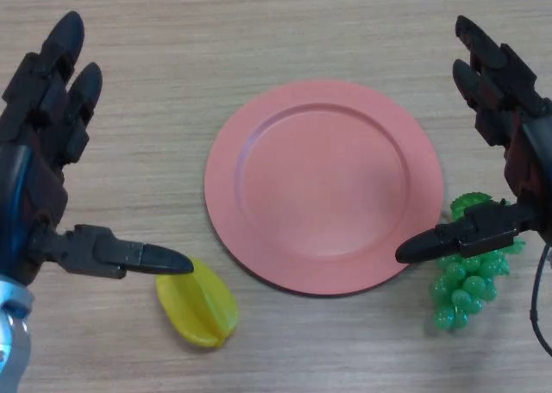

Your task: Pick up the yellow starfruit and place it on the plate

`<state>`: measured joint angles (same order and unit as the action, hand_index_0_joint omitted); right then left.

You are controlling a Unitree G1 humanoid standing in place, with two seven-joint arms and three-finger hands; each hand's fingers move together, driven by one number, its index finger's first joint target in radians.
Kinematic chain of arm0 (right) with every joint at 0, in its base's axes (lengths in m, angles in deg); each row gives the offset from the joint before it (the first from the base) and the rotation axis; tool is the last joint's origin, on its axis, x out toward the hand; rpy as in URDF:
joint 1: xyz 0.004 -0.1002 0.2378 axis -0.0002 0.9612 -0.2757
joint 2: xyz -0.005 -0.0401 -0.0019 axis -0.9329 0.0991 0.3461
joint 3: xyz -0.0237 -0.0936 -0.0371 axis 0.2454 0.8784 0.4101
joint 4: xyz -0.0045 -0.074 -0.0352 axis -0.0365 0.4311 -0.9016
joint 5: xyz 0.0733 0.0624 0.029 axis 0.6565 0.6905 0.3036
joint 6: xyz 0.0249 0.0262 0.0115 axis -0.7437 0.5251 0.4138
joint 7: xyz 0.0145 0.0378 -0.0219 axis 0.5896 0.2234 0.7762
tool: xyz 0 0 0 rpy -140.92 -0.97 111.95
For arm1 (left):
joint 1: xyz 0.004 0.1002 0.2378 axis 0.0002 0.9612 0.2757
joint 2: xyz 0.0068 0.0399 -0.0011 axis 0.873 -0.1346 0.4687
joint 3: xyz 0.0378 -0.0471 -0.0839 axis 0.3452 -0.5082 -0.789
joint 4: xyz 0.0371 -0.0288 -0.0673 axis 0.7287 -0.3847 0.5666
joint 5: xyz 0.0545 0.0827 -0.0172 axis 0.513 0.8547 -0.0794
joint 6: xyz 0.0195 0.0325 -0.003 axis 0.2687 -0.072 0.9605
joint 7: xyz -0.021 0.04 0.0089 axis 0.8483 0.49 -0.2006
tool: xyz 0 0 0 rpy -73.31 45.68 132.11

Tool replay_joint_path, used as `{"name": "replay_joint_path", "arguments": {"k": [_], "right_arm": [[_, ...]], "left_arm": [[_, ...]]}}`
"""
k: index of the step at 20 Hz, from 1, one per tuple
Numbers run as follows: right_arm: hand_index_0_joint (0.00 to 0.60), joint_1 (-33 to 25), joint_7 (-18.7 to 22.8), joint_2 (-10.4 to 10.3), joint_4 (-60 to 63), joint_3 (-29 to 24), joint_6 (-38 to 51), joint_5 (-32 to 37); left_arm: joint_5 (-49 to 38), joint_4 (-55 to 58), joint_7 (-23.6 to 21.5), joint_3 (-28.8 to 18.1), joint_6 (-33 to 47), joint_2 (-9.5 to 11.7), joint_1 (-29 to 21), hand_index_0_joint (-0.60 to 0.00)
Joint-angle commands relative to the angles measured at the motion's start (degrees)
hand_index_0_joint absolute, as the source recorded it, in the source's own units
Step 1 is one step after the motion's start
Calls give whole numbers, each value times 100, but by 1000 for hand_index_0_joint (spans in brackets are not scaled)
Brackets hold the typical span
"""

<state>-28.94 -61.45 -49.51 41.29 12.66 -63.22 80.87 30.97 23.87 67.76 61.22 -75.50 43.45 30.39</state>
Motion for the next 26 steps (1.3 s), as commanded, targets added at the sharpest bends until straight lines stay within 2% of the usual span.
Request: {"name": "replay_joint_path", "arguments": {"k": [1,5,7,9,11,12,14,19,22,26], "right_arm": [[0,-212,251,40,-245,-73,831,89],[0,-212,222,91,-306,-153,825,128],[0,-167,159,132,-360,-209,835,-6],[0,-195,148,150,-258,-217,962,-107],[0,-212,174,125,-174,-169,1025,-102],[0,-278,159,112,-112,-135,993,-82],[0,-358,165,82,-47,-79,973,-45],[0,-434,99,37,-36,37,890,-123],[0,-372,-29,-2,-128,91,793,-68],[0,-331,-88,7,-179,80,780,-43]], "left_arm": [[125,301,64,-347,587,123,-60,0],[99,137,89,-439,679,193,-198,0],[255,97,76,-290,804,162,-133,0],[727,41,195,-89,1044,35,145,0],[1570,-164,72,-69,1351,-15,375,0],[1981,-409,-104,16,1689,-107,512,0],[2326,-619,-316,275,1926,-234,769,0],[2402,-781,-456,788,1822,-321,1219,0],[2611,-1329,-1008,1075,1947,-336,1229,0],[2356,-1548,-1233,1569,1764,-340,1268,0]]}}
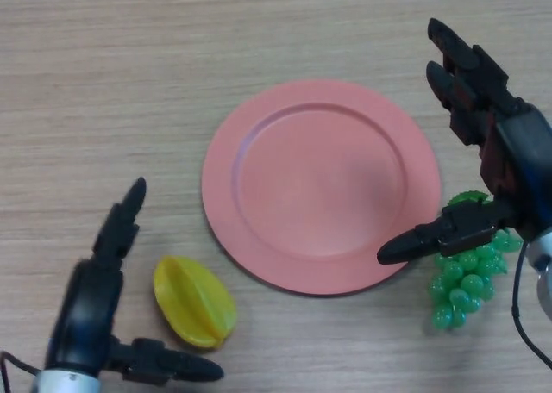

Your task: Pick up the yellow starfruit and place it on the plate

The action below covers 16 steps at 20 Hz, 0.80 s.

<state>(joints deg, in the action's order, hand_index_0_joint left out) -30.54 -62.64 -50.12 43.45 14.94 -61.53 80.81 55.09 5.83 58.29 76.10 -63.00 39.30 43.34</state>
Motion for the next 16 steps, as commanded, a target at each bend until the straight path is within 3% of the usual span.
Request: {"name": "replay_joint_path", "arguments": {"k": [1,3,4,9,10,11,12,13,14,15,16], "right_arm": [[0,-152,21,71,-408,-154,621,-40],[0,-52,-49,87,-515,-158,593,-69],[0,-61,-70,117,-568,-228,494,-106],[0,0,-80,178,-591,-324,601,-235],[0,-22,-75,180,-613,-350,567,-179],[0,-26,-73,182,-620,-354,563,-174],[0,-21,-53,188,-621,-358,599,-193],[0,-17,-35,191,-620,-362,634,-210],[0,11,26,185,-652,-385,680,-177],[0,27,56,180,-680,-398,678,-137],[0,52,97,175,-676,-395,694,-97]], "left_arm": [[-100,247,-300,147,478,82,-26,0],[181,33,-569,347,424,117,-99,0],[830,-161,-842,430,301,166,-164,0],[1346,-524,-913,437,339,188,-349,0],[1290,-484,-730,461,260,186,-305,-50],[1285,-478,-709,467,247,186,-296,-151],[1228,-424,-610,488,195,194,-260,-301],[1189,-369,-527,505,153,205,-224,-400],[1173,-179,-207,566,30,276,-88,-544],[1225,-97,-33,606,-25,325,-15,-600],[1374,-60,116,604,-80,372,50,-600]]}}
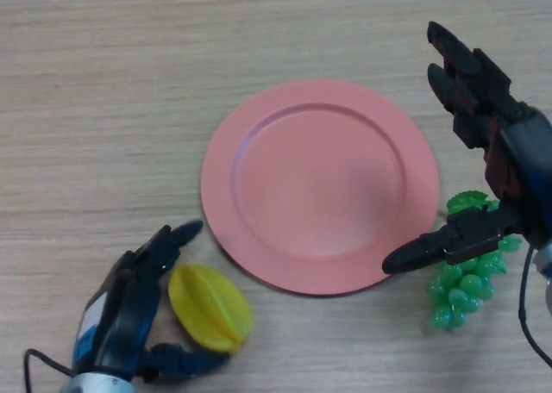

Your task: Pick up the yellow starfruit and place it on the plate

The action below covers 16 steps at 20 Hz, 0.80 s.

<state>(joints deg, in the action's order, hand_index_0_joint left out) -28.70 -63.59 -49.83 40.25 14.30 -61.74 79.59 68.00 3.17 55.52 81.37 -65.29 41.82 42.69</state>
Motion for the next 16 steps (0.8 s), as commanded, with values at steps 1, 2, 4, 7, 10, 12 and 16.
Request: {"name": "replay_joint_path", "arguments": {"k": [1,2,4,7,10,12,16], "right_arm": [[0,-149,201,152,-344,-337,702,31],[0,-170,213,164,-347,-342,654,16],[0,-228,209,176,-338,-339,562,-12],[0,-243,209,182,-339,-337,501,-29],[0,-225,226,158,-323,-327,451,22],[0,-231,273,163,-400,-358,414,52],[0,-221,291,243,-393,-477,609,-54]], "left_arm": [[100,230,434,65,124,121,128,-600],[288,357,541,57,163,171,172,-600],[295,717,891,-28,64,199,274,-600],[57,1410,1400,-198,-313,181,286,-600],[-452,2304,2156,-381,-1345,85,14,-600],[-805,2495,2332,-470,-1852,44,-415,-600],[-144,1157,1466,-305,297,445,-1469,-600]]}}
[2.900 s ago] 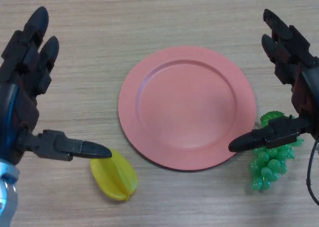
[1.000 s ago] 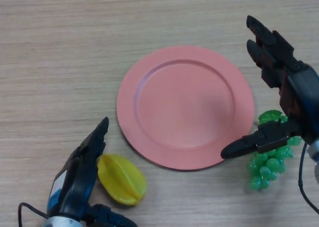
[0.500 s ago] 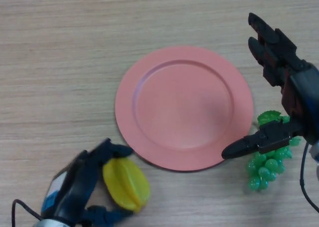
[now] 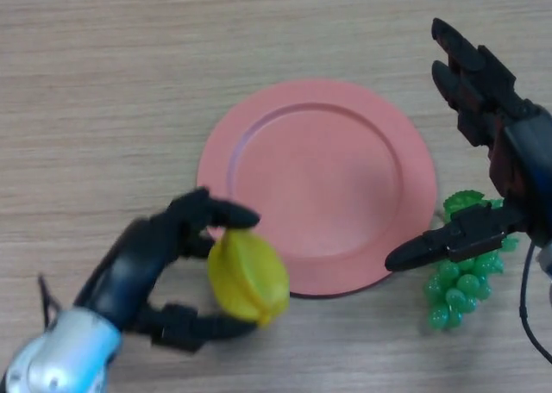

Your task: Pick up the yellow starfruit and place it on the plate

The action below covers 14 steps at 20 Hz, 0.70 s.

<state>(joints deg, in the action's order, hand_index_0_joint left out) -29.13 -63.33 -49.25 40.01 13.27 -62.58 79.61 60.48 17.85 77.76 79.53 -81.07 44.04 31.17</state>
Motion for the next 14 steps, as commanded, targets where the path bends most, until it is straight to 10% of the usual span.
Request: {"name": "replay_joint_path", "arguments": {"k": [1,6,10,14], "right_arm": [[0,-202,267,195,-345,-380,724,-79],[0,-254,323,204,-226,-390,898,-201],[0,-226,344,227,-190,-436,983,-214],[0,-245,309,282,-152,-503,1080,-259]], "left_arm": [[1098,-781,-940,-227,2605,35,-520,-600],[2479,-3073,-2843,-323,3849,-206,-1993,-600],[974,-3491,-2056,-129,3209,-393,-2378,-600],[118,-3692,-2317,-28,3135,-422,-2558,-550]]}}
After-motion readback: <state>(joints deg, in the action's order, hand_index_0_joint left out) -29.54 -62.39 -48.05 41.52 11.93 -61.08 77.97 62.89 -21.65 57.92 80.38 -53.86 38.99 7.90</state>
